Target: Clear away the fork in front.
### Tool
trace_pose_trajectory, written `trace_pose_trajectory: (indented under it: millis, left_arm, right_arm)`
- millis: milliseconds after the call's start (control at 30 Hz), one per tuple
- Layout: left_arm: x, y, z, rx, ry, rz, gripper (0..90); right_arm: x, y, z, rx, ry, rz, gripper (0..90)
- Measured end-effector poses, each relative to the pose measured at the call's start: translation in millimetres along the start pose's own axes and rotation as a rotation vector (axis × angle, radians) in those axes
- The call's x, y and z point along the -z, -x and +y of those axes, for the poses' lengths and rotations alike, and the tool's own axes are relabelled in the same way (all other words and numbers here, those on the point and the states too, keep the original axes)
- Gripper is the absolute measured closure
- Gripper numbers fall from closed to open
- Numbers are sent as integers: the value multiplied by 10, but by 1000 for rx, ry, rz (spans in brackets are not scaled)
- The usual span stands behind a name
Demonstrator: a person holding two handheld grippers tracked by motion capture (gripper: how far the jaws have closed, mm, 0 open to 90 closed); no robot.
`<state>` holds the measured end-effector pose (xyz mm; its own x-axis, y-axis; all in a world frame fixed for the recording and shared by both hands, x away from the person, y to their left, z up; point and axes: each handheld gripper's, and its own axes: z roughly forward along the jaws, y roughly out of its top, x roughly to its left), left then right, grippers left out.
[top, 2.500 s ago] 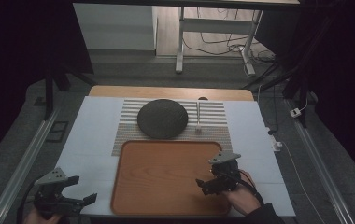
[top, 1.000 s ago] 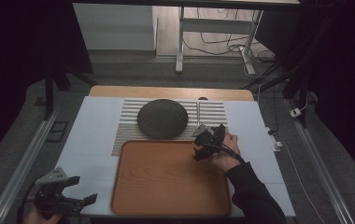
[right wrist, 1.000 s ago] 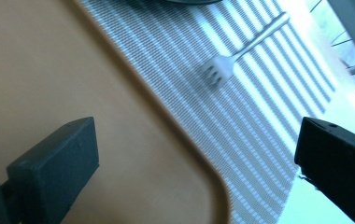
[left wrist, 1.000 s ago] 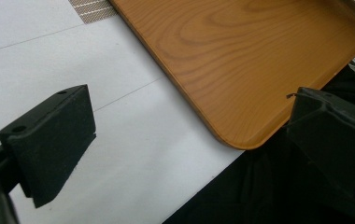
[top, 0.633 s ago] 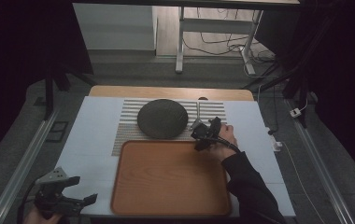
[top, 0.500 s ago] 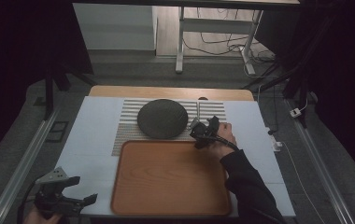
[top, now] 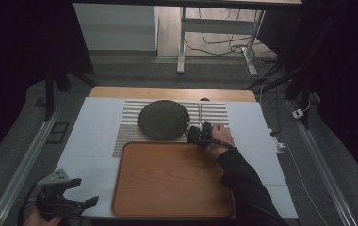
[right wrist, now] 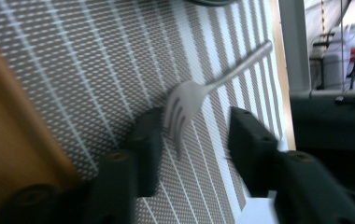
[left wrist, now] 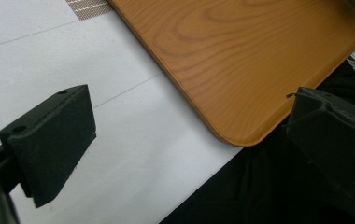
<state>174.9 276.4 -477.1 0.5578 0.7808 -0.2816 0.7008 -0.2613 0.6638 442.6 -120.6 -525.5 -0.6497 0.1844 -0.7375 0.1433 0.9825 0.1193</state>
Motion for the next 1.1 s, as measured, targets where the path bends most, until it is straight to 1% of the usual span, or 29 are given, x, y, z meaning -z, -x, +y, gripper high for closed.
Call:
trace_pose_trajectory:
  millis: [33, 67, 100, 133, 167, 200, 233, 333, 367, 400, 467, 500, 567, 600, 633, 667, 700, 733, 767, 800, 833, 867, 933, 967, 1000, 1033, 1067, 1100]
  left_arm:
    - [-1, 0, 0, 0, 0, 0, 11]
    - [-2, 1, 0, 0, -1, 0, 11]
    - [-3, 2, 1, -1, -1, 0, 11]
    - [-3, 0, 1, -4, -2, 0, 11]
    - [-4, 2, 1, -3, -3, 0, 11]
    - [-4, 2, 2, -4, -4, -1, 11]
    - [-4, 3, 2, -4, -3, -1, 11]
    - [-5, 4, 2, -6, -4, -2, 12]
    - [-5, 5, 2, -6, -4, -3, 12]
    - [-4, 6, 2, -6, -4, -2, 12]
    - [-4, 7, 2, -8, -5, -3, 12]
    - [-4, 8, 2, -9, -5, -3, 12]
    - [-4, 11, 2, -9, -5, -3, 12]
    - [-3, 11, 2, -11, -5, -3, 12]
    - [-3, 11, 3, -14, -6, -3, 12]
    - [-3, 12, 4, -15, -6, -1, 12]
    - [-3, 13, 4, -15, -5, 0, 11]
    - [-4, 13, 4, -16, -6, -1, 11]
    - [-6, 14, 4, -17, -6, 0, 11]
    - [-6, 18, 4, -18, -7, -1, 9]
    - [-8, 21, 5, -19, -9, -1, 9]
    - [-9, 21, 7, -25, -11, 1, 7]
    - [-13, 28, 9, -25, -14, 2, 2]
    - [-13, 28, 9, -25, -14, 1, 0]
    - [-12, 24, 9, -27, -14, 0, 0]
    - [-12, 22, 9, -25, -11, -3, 0]
    - [-9, 20, 8, -21, -11, -6, 0]
    - [-8, 17, 7, -18, -9, -8, 0]
  right_arm:
    - [-14, -14, 11, 22, -2, -11, 665]
    - [-28, -27, 19, 40, -5, -11, 709]
    - [-30, -61, 29, 46, -19, -44, 747]
    - [-46, -76, 33, 62, -16, -53, 780]
    - [-49, -83, 42, 97, -27, -63, 830]
    - [-59, -92, 43, 109, -21, -43, 867]
    - [-55, -124, 47, 132, -18, -93, 880]
    - [-25, -119, 60, 134, -22, -96, 881]
    - [-5, -113, 64, 127, -19, -92, 885]
    - [44, -103, 66, 126, -9, -110, 886]
    - [72, -97, 66, 123, -3, -115, 886]
    - [123, -83, 60, 99, 11, -100, 887]
    - [158, -79, 58, 93, 4, -94, 887]
    - [181, -72, 49, 87, 11, -60, 887]
    - [207, -87, 39, 87, 9, -86, 887]
    - [232, -76, 29, 84, 12, -52, 887]
    - [265, -91, 20, 67, 6, -70, 887]
    - [285, -88, 4, 52, 19, -57, 887]
    - [312, -76, -12, 44, 30, -36, 887]
    - [377, -52, -43, 34, 45, -7, 887]
    - [377, -52, -43, 34, 45, -7, 887]
    - [409, -43, -58, 27, 50, 4, 887]
    - [511, -22, -95, 0, 63, 13, 887]
    - [540, -19, -106, -11, 70, 14, 887]
    - [540, -19, -106, -11, 70, 14, 887]
    - [572, -12, -117, -15, 71, 27, 887]
    - [634, -18, -138, -32, 85, 38, 887]
    - [634, -18, -138, -32, 85, 38, 887]
